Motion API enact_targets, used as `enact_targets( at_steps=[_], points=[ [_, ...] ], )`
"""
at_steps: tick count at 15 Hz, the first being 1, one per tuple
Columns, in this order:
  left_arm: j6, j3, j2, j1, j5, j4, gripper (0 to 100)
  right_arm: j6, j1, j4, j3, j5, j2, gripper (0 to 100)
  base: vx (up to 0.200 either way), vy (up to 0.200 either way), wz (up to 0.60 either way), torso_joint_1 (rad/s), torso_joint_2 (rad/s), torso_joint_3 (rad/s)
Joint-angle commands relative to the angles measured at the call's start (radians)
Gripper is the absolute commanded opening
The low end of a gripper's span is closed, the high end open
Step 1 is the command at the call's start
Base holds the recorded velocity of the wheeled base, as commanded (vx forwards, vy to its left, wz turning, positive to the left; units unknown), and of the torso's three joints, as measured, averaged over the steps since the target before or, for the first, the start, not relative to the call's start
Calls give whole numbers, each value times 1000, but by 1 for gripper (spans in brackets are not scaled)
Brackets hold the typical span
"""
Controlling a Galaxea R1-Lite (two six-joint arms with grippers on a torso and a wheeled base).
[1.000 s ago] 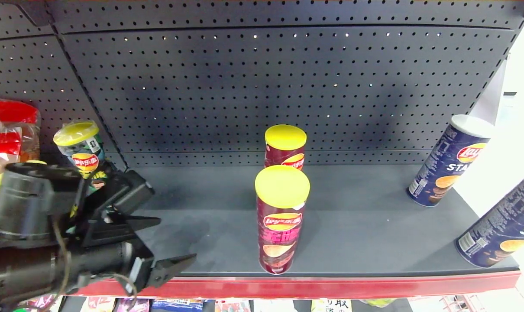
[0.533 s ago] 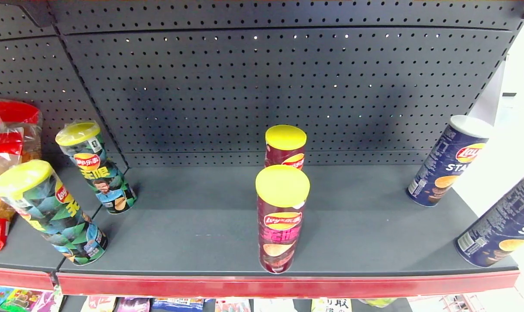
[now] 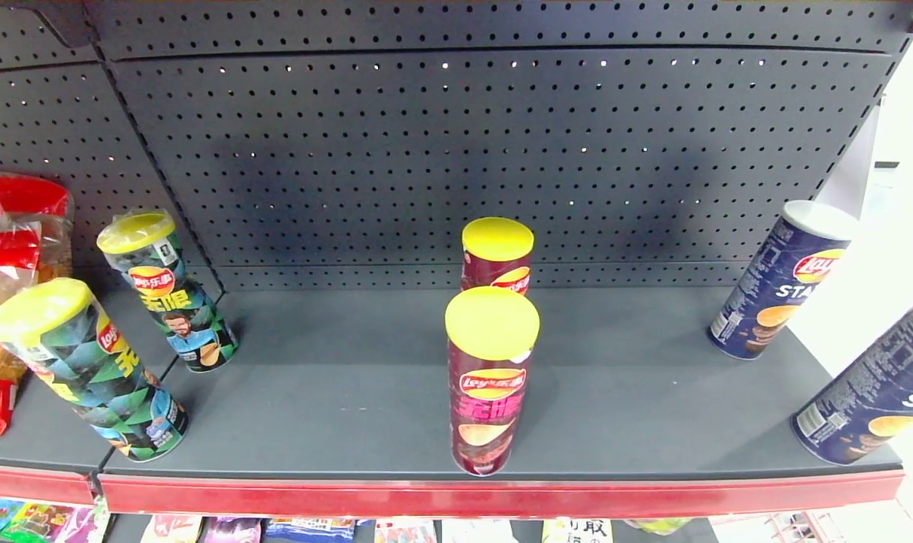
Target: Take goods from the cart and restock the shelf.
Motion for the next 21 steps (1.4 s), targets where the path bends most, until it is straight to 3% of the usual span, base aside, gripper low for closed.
enact_targets(
  at_steps=[1,2,3,4,5,6,9,10,11,12,16,18,21],
  points=[
    [12,111,-26,4,-26,-165,100,-1,5,-73,60,2,-29,100,0,0,0,0,0,0],
    [19,151,-27,4,-38,-288,100,14,5,-80,62,-5,-29,100,0,0,0,0,0,0],
    [23,151,-27,4,-41,-280,100,31,2,-76,59,-10,-27,100,0,0,0,0,0,0],
    [16,151,-27,5,3,-262,100,88,-4,-76,59,-62,-7,100,0,0,0,0,0,0],
    [16,146,-30,43,63,-247,100,63,-3,-80,60,-99,-15,100,0,0,0,0,0,0],
    [16,145,-38,99,65,-242,100,47,-3,-80,62,-104,-15,100,0,0,0,0,0,0],
    [2,148,-47,109,80,-250,100,31,-3,-78,62,-104,-10,100,0,0,0,0,0,0],
    [12,150,-96,74,36,-248,100,24,5,-78,62,-81,-18,100,0,0,0,0,0,0],
    [14,150,-110,71,-76,-248,100,25,7,-76,62,-28,-24,100,0,0,0,0,0,0],
    [17,151,-110,74,-102,-208,100,30,7,-73,60,4,-20,100,0,0,0,0,0,0],
    [16,151,-110,74,-78,-210,100,73,4,-107,97,-64,-27,100,0,0,0,0,0,0],
    [17,151,-110,74,-78,-210,100,42,7,-112,103,33,-21,100,0,0,0,0,0,0],
    [17,151,-110,74,-78,-210,100,48,7,-115,105,30,-26,100,0,0,0,0,0,0]
  ],
)
